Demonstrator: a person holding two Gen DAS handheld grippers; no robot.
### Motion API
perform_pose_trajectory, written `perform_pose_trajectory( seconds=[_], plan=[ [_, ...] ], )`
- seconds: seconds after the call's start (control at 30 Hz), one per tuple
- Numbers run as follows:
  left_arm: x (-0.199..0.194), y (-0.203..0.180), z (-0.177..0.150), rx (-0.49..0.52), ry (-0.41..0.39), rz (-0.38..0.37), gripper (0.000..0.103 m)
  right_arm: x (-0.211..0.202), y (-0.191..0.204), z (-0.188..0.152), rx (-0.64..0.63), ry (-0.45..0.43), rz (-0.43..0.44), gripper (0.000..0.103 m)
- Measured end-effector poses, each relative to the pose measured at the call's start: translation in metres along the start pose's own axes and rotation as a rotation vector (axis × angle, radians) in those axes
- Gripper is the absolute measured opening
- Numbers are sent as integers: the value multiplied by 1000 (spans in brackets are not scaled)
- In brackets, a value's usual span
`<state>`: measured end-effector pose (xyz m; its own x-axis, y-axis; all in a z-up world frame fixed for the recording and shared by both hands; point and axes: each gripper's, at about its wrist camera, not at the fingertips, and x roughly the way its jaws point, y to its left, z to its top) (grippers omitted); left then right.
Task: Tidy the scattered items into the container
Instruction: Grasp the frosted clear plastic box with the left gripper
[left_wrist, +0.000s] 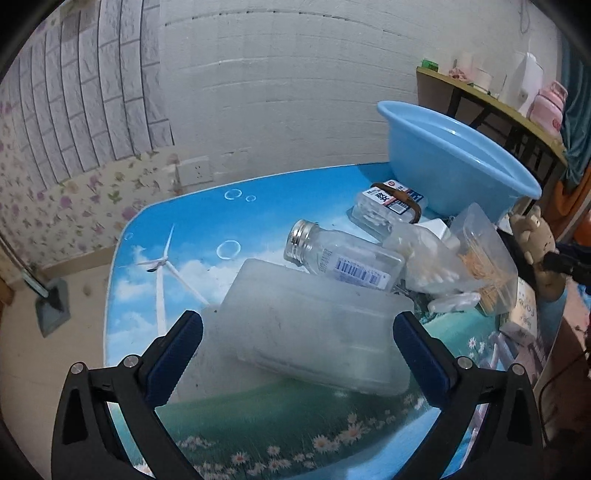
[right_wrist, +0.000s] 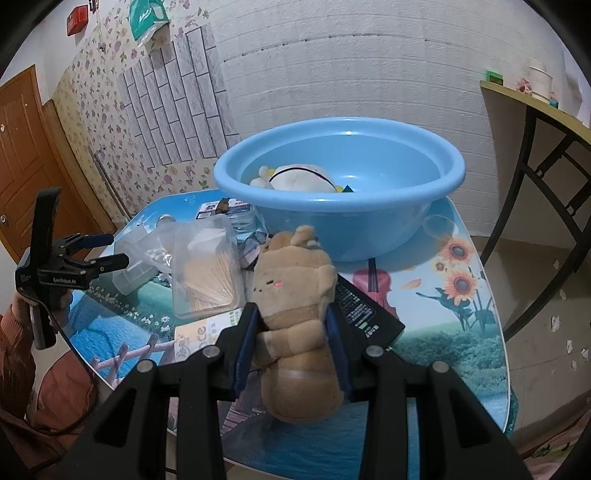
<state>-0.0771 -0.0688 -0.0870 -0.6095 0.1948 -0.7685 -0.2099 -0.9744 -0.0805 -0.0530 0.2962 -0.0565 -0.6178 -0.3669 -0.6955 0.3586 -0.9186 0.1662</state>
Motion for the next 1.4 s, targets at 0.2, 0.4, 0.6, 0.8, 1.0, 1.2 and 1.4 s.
perform_pose_trajectory(
  seconds=[0.2,0.4,0.6,0.8,1.0,1.2,1.4],
  plan=[
    [14,7,8,-56,10,-63,103,4,4,2,-6,13,-6,37],
    [11,-2,-2,-31,20,-136,103,7,5,3,-13,21,-5,37],
    [-5,-21,-20,29,57,-184,103,7,5,3,-13,24,3,37],
    [-20,-51,-43,130,95,-147,103,8,9,0,-19,27,23,37],
    [-33,-53,-43,177,30,-24,103,4,7,-1,-12,9,23,37],
    [-13,-52,-22,265,34,-52,103,1,9,-3,-16,5,28,37],
    [4,-62,-16,381,66,-53,103,-7,8,-1,-20,-12,20,37]
  ],
)
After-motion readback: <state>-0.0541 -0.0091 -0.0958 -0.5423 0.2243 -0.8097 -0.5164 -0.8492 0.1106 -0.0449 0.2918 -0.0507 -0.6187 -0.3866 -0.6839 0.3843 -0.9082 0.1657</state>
